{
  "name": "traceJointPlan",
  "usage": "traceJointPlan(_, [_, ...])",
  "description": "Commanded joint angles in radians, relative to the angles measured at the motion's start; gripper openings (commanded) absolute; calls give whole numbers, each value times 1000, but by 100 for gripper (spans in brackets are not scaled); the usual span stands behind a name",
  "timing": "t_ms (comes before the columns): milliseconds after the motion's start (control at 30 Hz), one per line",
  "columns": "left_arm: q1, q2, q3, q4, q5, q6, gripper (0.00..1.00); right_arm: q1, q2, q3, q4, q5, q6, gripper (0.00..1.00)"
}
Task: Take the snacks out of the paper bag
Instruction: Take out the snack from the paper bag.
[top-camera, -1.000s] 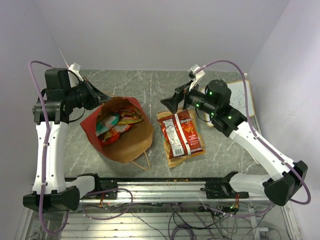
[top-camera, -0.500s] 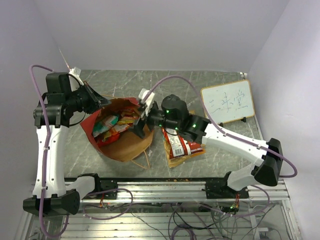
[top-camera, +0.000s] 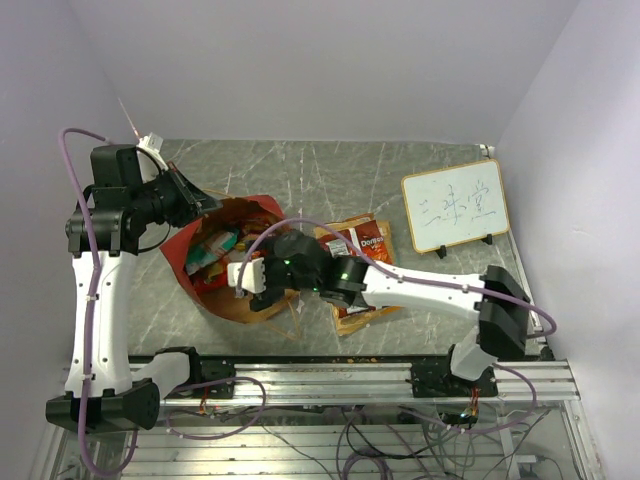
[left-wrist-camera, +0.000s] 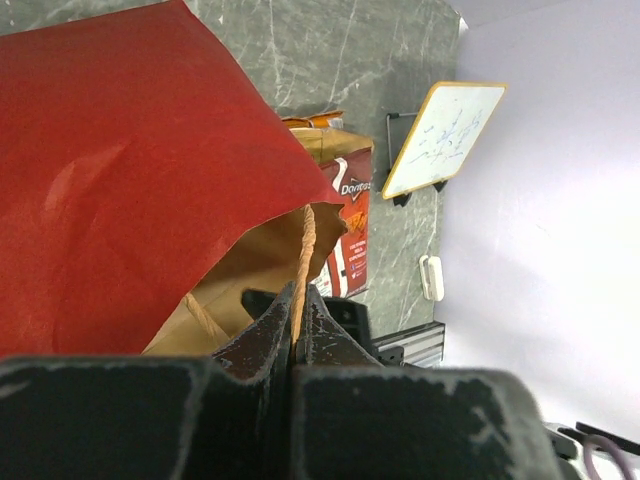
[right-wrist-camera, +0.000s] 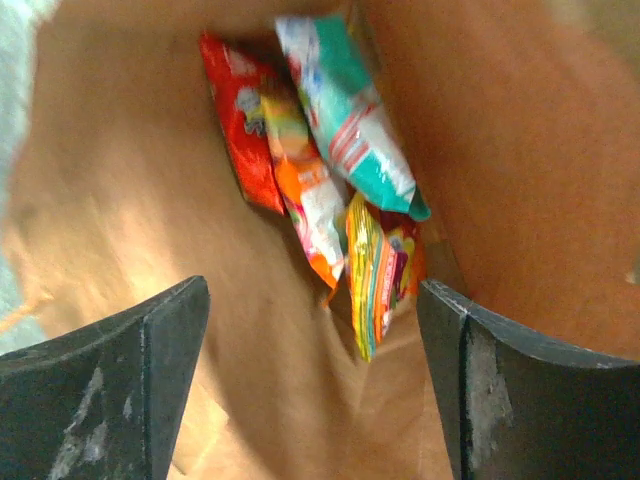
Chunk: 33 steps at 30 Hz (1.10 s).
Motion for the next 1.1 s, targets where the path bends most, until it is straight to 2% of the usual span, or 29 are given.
traceJointPlan(0, [2, -25, 18, 12, 41, 15, 7, -5, 69, 51, -79, 119, -177, 78])
traceJointPlan(133, [2, -4, 30, -6, 53, 40, 7, -13, 91, 4, 7, 195, -200, 68])
traceJointPlan(200, [3, 8, 46, -22, 62, 54, 7, -22, 125, 34, -5, 231, -195, 66])
traceJointPlan(333, [3, 1, 54, -45, 57, 84, 7, -43, 209, 82, -17, 276, -242, 67])
traceJointPlan(433, [3, -8, 32, -38, 71, 90, 7, -60, 256, 82, 47, 309, -270, 69])
traceJointPlan(667, [3, -25, 41, -58, 59, 107, 7, -88, 393, 190, -13, 346, -308, 68])
traceJointPlan(800, [2, -17, 73, -77, 43, 125, 7, -98, 412, 189, 9, 346, -337, 68])
traceJointPlan(1067, [2, -30, 30, -61, 36, 121, 7, -145, 436, 185, 51, 319, -343, 67])
